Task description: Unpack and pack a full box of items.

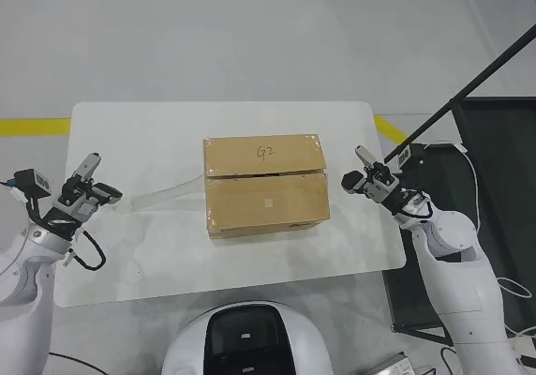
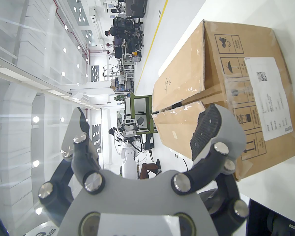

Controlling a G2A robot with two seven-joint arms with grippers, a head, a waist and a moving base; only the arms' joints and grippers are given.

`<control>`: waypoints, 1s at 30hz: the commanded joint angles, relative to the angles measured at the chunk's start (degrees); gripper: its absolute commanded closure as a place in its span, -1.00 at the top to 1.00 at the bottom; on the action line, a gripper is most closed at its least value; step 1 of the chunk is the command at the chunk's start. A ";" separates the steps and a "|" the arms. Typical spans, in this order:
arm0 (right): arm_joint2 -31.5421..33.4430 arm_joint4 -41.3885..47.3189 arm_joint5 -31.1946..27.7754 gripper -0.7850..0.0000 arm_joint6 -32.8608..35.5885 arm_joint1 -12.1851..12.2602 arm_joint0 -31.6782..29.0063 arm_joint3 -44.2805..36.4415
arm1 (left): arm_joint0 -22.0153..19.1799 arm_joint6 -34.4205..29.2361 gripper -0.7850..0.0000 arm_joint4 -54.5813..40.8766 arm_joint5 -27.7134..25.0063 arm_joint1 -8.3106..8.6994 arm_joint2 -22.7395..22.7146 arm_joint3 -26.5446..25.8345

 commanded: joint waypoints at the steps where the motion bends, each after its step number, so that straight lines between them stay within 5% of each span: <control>1: 0.00 0.00 0.00 1.00 0.00 0.00 0.00 0.00 | 0.00 0.00 1.00 0.00 0.00 0.00 0.00 0.00; 10: -0.48 -0.03 0.38 1.00 2.84 0.15 0.41 0.51 | 0.00 0.00 1.00 0.00 0.00 0.00 0.00 0.00; 22: 0.38 0.50 -2.78 1.00 28.36 2.11 9.80 12.08 | 0.00 0.00 1.00 0.00 0.00 0.00 0.00 0.00; 30: 0.10 -0.42 -2.77 1.00 28.90 2.34 11.66 14.13 | 0.00 0.00 1.00 0.00 0.00 0.00 0.00 0.00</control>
